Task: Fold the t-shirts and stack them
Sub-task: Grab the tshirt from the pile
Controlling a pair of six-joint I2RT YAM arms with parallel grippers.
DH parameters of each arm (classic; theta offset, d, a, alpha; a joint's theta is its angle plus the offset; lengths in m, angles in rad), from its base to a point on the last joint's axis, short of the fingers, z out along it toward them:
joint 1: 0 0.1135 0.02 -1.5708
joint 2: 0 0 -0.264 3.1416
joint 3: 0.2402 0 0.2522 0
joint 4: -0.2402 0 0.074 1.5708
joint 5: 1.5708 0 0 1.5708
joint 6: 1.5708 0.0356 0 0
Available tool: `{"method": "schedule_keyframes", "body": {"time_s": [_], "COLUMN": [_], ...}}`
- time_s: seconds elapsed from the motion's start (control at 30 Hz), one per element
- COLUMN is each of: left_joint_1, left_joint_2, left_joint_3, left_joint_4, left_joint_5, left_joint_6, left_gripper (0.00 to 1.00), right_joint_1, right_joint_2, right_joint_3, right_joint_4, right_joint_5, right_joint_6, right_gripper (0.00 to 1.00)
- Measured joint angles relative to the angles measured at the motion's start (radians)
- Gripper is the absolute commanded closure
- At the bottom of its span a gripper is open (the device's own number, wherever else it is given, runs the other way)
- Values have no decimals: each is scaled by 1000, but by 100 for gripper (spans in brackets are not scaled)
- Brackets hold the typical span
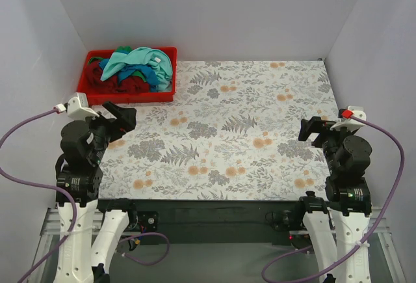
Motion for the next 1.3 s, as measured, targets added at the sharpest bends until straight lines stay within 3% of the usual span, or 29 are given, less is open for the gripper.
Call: {"method": "schedule_keyframes", "body": {"time_s": [0.4,0.57,0.87,1.07,1.3], "left_joint_1": [0,0,0,27,71], "left_joint_2": [91,190,735,1157,1592], "left_joint_3": [40,130,464,653,1043], "left_joint_4": [-52,-31,101,153,168], "left_joint_5": [-14,-8,-98,-145,-235], "left_joint_6": [57,67,83,79,93], "left_gripper": [9,5,5,11,11], "right_joint_1": [0,0,0,0,0], "right_joint_2": [33,70,184,223,272], "right_joint_3": [1,5,50,43,-26], "right_joint_4": [-22,-27,-26,-16,60], "right_joint_5": [-5,-22,-130,-149,-167], "right_joint_6": [-3,3,57,58,51], "right_gripper": [2,2,2,2,3]}}
